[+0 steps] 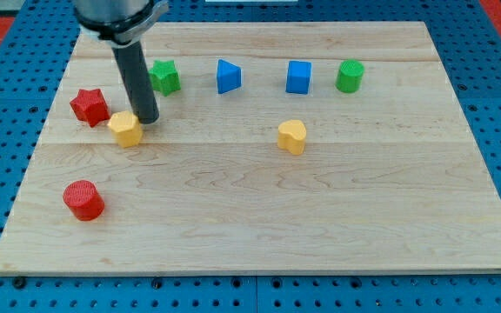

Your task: Slide the yellow hexagon to the bottom of the red star

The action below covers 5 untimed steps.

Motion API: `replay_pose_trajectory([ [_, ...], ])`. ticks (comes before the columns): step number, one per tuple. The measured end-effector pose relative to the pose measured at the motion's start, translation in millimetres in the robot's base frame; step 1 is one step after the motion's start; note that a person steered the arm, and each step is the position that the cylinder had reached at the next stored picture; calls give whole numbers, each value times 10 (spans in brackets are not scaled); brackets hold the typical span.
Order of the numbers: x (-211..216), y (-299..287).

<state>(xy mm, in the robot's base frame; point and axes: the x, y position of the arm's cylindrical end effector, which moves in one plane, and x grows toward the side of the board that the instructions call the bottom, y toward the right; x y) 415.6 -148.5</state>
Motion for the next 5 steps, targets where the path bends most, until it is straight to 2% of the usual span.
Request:
replay_pose_trajectory([
  [2, 445, -61],
  [3, 474, 58],
  [5, 463, -371],
])
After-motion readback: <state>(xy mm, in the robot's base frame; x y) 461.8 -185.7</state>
